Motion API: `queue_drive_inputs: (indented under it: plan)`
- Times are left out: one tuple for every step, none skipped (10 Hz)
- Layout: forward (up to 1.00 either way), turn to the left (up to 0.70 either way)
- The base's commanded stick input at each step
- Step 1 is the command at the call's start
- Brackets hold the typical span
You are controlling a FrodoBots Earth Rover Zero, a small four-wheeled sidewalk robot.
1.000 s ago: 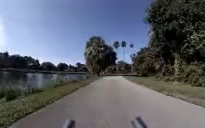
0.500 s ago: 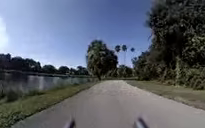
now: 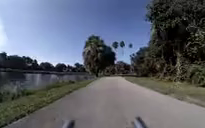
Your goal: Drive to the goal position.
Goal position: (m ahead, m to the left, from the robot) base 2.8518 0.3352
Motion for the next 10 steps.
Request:
queue_drive_inputs:
  plan:
    - [0.85,0.00]
    - [0.85,0.00]
    - [0.85,0.00]
    - [0.85,0.00]
    - [0.85,0.00]
    - [0.85,0.00]
    - [0.85,0.00]
    - [0.85,0.00]
    - [0.85,0.00]
    - [0.85,0.00]
